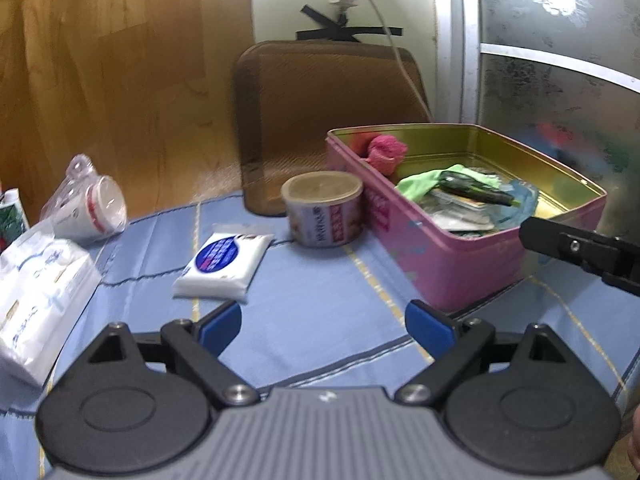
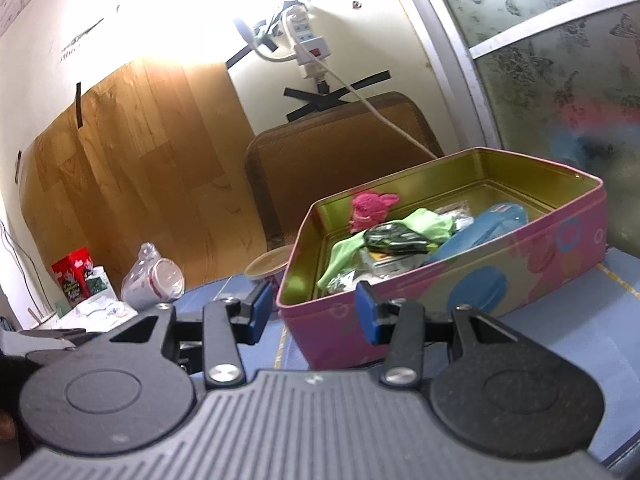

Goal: Organize soft objects
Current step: 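Withdraw the right gripper and move it to the white wet-wipe packet, then close the right gripper on the wet-wipe packet edge and lift it, then carry the wet-wipe packet into the pink tin and open the right gripper, then withdraw the open right gripper from the tin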

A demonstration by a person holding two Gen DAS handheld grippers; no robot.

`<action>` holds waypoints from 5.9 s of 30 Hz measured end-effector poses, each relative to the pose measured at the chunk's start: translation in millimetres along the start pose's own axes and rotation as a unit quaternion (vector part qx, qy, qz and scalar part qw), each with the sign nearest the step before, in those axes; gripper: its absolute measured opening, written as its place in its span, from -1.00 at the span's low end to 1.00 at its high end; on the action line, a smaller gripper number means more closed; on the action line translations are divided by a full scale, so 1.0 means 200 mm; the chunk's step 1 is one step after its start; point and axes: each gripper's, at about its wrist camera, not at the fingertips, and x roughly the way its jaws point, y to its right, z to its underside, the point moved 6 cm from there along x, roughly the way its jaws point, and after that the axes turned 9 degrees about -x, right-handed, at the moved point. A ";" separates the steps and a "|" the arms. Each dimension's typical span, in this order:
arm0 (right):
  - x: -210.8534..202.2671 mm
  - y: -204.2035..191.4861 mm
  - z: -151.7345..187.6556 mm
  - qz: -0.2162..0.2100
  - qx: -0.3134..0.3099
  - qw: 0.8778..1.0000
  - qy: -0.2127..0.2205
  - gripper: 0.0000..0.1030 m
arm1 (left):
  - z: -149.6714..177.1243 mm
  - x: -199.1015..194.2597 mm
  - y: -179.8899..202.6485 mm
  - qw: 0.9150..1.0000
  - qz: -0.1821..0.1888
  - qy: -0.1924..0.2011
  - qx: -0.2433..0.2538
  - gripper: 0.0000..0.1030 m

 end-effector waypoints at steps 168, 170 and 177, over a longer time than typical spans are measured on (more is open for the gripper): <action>0.29 0.41 -0.10 0.067 -0.144 0.987 -0.004 -0.09 | -0.43 0.51 0.93 0.977 0.198 -0.009 0.076 0.58; 0.37 0.47 -0.10 0.090 -0.143 0.985 -0.029 -0.02 | -0.44 0.56 0.93 0.982 0.179 -0.023 0.065 0.62; 0.25 0.48 -0.08 0.090 -0.117 0.989 0.005 0.06 | -0.48 0.50 0.76 0.991 0.131 -0.019 0.014 0.84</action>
